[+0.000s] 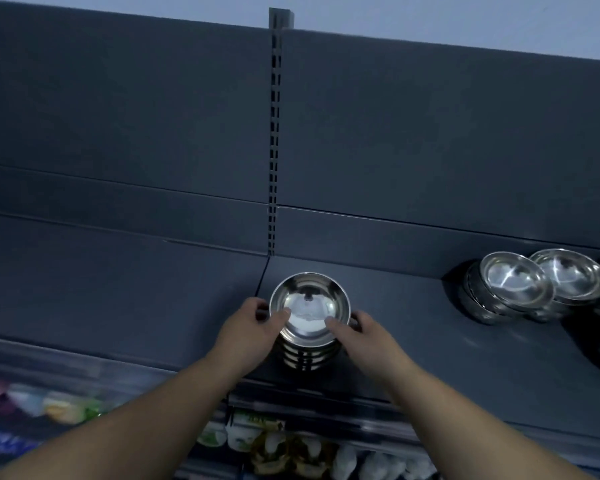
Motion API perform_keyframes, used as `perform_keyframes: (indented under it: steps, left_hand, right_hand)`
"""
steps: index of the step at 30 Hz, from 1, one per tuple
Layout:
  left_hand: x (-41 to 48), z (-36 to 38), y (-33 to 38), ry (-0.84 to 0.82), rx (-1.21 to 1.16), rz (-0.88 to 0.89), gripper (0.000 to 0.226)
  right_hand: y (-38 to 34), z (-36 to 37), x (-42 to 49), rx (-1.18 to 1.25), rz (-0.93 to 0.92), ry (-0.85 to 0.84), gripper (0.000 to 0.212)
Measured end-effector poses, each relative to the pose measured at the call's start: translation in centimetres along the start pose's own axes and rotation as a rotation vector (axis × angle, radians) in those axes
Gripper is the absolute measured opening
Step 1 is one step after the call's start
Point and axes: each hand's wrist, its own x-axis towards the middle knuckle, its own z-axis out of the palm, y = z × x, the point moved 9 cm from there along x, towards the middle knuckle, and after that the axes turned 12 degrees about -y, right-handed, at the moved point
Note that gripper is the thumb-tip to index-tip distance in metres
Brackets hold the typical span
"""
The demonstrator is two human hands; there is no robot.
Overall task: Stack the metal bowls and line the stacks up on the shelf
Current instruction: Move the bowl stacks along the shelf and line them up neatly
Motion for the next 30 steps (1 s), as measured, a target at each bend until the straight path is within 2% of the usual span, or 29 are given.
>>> perform_keyframes:
  steps: [4, 8, 14, 20, 25, 28, 30]
  left_hand:
    - [0.1, -1.5, 1.4, 0.128, 0.176, 0.04, 0.032]
    - [0.1, -2.2, 2.2, 0.186, 0.269, 0.052, 0.028]
    - [0.0, -2.8, 3.3, 0.233, 0.277, 0.072, 0.02]
    - [0.0, -2.3, 2.8, 0.194, 0.241, 0.051, 0.019]
    - [-0.8, -1.2, 2.2, 0.115, 0.198, 0.118, 0.035]
    - [-1.2, 0.1, 1.4, -0.031, 0.028, 0.177, 0.049]
    - [-1.0, 0.7, 0.5, -0.115, 0.003, 0.186, 0.082]
  right_hand:
    - [-1.9, -2.5, -0.8, -0.232, -0.095, 0.141, 0.051]
    - [-3.0, -2.7, -0.5, -0.325, -0.173, 0.145, 0.04]
    - [-3.4, -2.3, 0.5, -0.241, -0.179, 0.084, 0.045]
    - [-2.8, -2.1, 1.1, -0.185, -0.134, 0.037, 0.04]
    - [-1.9, -2.6, 1.1, -0.2, -0.178, 0.051, 0.044]
    - [-1.1, -2.1, 0.9, -0.106, -0.241, -0.044, 0.072]
    - [-0.7, -1.5, 0.8, -0.134, -0.267, -0.122, 0.098]
